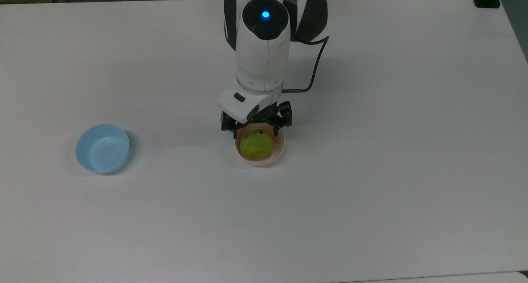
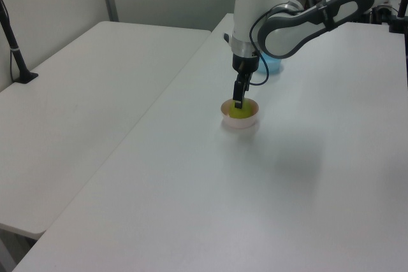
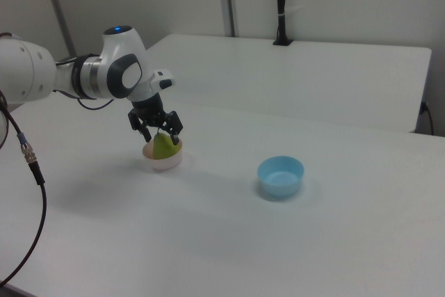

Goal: Pick up a pear from the bowl
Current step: 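Lower the gripper around the pear and close on it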

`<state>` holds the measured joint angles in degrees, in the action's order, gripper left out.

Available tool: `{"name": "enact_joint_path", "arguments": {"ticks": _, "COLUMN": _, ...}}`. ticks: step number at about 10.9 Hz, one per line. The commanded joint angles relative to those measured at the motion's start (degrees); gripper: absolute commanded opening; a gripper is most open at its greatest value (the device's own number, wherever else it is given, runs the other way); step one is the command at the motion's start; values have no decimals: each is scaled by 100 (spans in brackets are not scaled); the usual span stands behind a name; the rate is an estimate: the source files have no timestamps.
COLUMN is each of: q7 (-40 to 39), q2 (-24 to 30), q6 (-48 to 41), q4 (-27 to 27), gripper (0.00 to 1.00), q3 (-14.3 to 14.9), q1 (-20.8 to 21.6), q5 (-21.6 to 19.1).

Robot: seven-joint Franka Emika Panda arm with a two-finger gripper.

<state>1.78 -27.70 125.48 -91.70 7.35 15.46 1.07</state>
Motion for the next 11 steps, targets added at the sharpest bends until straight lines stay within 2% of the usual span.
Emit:
{"name": "enact_joint_path", "arguments": {"ticks": 1, "q7": 94, "q2": -112, "q6": 108, "q4": 12, "gripper": 100, "q3": 56, "q1": 115, "q5": 95}}
{"name": "enact_joint_path", "arguments": {"ticks": 3, "q7": 103, "q2": -156, "q6": 415, "q4": 3, "gripper": 99, "q3": 56, "q1": 124, "q5": 122}}
{"name": "enact_joint_path", "arguments": {"ticks": 11, "q7": 94, "q2": -341, "q6": 442, "q4": -23, "gripper": 84, "q3": 56, "q1": 142, "q5": 377}}
